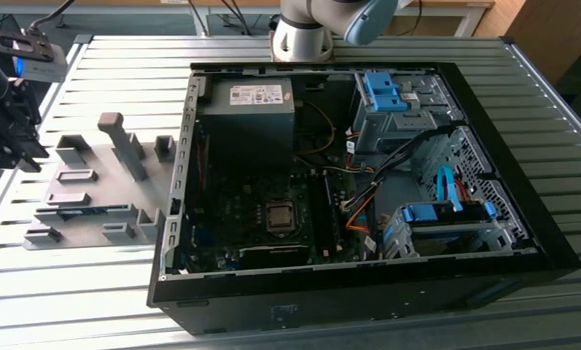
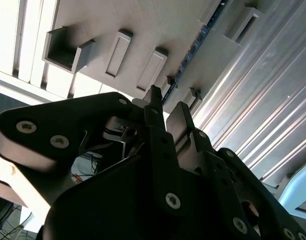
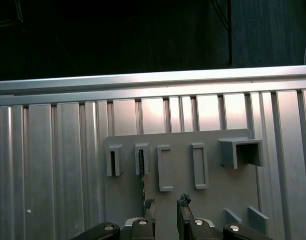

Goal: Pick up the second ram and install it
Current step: 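Pick up the second ram and move it above second insertion slot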

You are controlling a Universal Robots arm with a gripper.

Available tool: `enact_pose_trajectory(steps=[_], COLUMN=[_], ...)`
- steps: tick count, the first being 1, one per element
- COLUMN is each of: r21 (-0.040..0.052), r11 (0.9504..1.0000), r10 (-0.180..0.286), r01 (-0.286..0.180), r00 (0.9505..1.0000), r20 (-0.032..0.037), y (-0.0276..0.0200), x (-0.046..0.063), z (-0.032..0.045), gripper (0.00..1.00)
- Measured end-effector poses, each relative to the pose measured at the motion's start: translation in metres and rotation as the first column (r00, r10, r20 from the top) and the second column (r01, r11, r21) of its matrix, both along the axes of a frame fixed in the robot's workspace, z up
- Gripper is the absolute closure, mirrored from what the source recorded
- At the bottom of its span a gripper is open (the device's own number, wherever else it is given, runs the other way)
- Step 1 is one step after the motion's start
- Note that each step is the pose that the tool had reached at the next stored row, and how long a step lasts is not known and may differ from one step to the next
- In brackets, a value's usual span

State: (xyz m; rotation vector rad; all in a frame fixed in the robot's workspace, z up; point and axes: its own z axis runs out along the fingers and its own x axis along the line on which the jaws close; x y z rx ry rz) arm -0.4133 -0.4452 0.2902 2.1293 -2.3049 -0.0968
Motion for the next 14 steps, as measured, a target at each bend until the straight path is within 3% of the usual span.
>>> enact_pose_trajectory(steps=[14], r21=[-0.0057], r11=[1.0000], r10=[0.000], r01=[0.000], r00=[0.9999], r20=[0.0103], y=[-0.0035], x=[0.000], z=[-0.0144], gripper=[0.69])
